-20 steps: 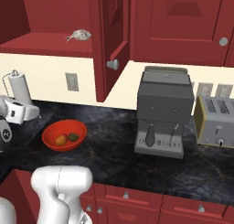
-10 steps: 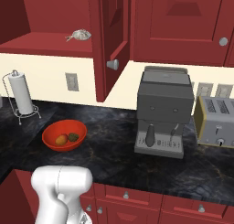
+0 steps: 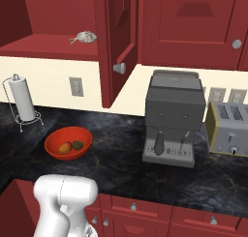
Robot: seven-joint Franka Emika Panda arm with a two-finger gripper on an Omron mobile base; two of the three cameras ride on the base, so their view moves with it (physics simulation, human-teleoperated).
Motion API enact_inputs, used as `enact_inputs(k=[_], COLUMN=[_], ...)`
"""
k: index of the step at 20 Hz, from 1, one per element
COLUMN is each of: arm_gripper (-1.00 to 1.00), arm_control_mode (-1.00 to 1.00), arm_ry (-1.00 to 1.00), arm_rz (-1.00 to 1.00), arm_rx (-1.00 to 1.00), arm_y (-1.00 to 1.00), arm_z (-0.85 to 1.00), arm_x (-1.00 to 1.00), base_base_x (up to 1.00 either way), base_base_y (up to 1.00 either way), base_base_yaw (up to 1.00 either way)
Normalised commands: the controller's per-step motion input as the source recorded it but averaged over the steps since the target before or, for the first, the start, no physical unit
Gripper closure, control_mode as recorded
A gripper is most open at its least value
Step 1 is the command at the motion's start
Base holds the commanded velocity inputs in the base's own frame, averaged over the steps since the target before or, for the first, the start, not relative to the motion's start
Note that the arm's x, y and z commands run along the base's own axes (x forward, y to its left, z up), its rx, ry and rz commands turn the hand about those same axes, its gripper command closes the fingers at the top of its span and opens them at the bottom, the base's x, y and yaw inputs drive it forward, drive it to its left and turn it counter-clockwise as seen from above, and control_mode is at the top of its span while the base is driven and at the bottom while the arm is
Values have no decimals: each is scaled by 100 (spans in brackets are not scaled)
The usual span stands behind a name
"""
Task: Open the cabinet. Pick the kiwi and mango from the cabinet and place them into the bowl. Then close the cabinet.
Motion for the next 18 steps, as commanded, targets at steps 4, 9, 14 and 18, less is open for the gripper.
enact_inputs(k=[4,9,14,18], arm_gripper=[-100,-100,-100,-100], arm_control_mode=[-100,-100,-100,-100], arm_ry=[-13,-7,-8,-3], arm_rz=[0,-2,-15,-38], arm_rx=[0,0,0,-4], arm_y=[76,70,62,38], arm_z=[-1,-14,-7,0], arm_x=[2,29,33,29], base_base_x=[0,0,0,0], base_base_y=[0,0,0,0], base_base_yaw=[0,0,0,0])
